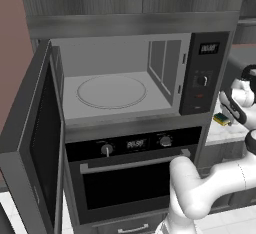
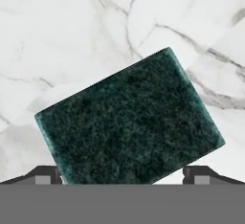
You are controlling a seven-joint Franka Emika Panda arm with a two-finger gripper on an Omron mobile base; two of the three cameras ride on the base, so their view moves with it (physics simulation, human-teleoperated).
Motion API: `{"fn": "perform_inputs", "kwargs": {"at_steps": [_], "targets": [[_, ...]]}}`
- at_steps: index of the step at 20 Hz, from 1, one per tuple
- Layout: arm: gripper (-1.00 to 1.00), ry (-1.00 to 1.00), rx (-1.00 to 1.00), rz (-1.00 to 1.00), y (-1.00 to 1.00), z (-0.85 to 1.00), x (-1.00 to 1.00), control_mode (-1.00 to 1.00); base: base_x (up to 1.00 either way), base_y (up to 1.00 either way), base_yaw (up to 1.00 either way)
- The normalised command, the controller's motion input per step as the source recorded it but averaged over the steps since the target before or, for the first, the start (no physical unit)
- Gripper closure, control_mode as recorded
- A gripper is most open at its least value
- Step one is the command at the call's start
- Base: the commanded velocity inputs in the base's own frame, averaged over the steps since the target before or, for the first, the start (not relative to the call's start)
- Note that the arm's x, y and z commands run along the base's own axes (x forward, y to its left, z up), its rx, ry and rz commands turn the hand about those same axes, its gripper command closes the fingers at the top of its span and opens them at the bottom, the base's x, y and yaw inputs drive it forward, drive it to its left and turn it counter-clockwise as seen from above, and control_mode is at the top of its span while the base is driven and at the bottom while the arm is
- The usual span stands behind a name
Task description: Place the sponge inside the microwave to prepare for sanitizing.
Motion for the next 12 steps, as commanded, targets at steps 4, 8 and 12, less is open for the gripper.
{"fn": "perform_inputs", "kwargs": {"at_steps": [4,8,12], "targets": [[-1.00,0.00,0.01,-0.06,0.05,-0.19,0.01,-1.00,0.00,0.00,0.00],[-1.00,0.00,0.00,-0.04,0.05,-0.06,0.09,-1.00,0.00,0.00,0.00],[-1.00,0.00,0.00,-0.02,0.04,-0.04,0.10,-1.00,0.00,0.00,0.00]]}}
